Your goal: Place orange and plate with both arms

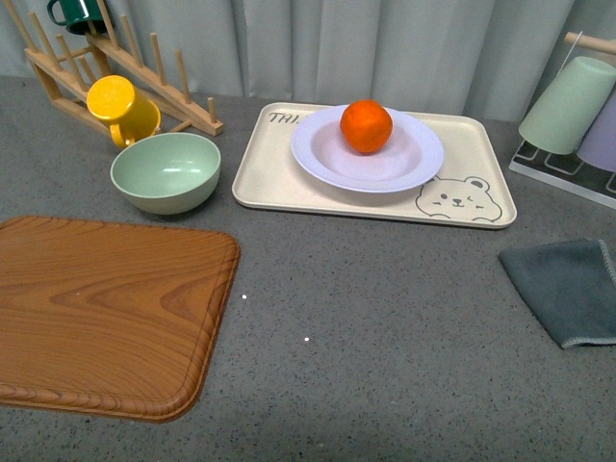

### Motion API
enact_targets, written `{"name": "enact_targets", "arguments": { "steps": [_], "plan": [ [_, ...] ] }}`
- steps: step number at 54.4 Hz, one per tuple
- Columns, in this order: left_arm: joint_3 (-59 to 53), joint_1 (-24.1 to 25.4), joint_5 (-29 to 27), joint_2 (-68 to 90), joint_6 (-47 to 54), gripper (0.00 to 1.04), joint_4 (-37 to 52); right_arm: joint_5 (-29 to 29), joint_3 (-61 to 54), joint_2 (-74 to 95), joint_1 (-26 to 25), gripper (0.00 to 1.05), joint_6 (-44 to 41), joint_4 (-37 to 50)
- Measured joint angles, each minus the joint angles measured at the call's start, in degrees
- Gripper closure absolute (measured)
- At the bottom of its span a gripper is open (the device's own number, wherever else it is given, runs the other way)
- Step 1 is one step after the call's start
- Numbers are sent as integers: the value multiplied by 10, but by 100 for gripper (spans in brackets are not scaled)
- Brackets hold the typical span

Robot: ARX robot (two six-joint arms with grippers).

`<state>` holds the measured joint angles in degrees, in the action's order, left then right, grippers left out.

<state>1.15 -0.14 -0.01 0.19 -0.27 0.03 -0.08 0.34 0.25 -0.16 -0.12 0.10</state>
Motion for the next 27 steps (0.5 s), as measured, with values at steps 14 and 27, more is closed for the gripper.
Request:
{"name": "enact_targets", "arguments": {
  "steps": [14, 27],
  "plan": [
    [0, 0, 0, 0, 0, 6, 0, 0, 0, 0, 0, 9, 0, 0],
    [0, 0, 0, 0, 0, 6, 0, 0, 0, 0, 0, 9, 0, 0]
  ]
}}
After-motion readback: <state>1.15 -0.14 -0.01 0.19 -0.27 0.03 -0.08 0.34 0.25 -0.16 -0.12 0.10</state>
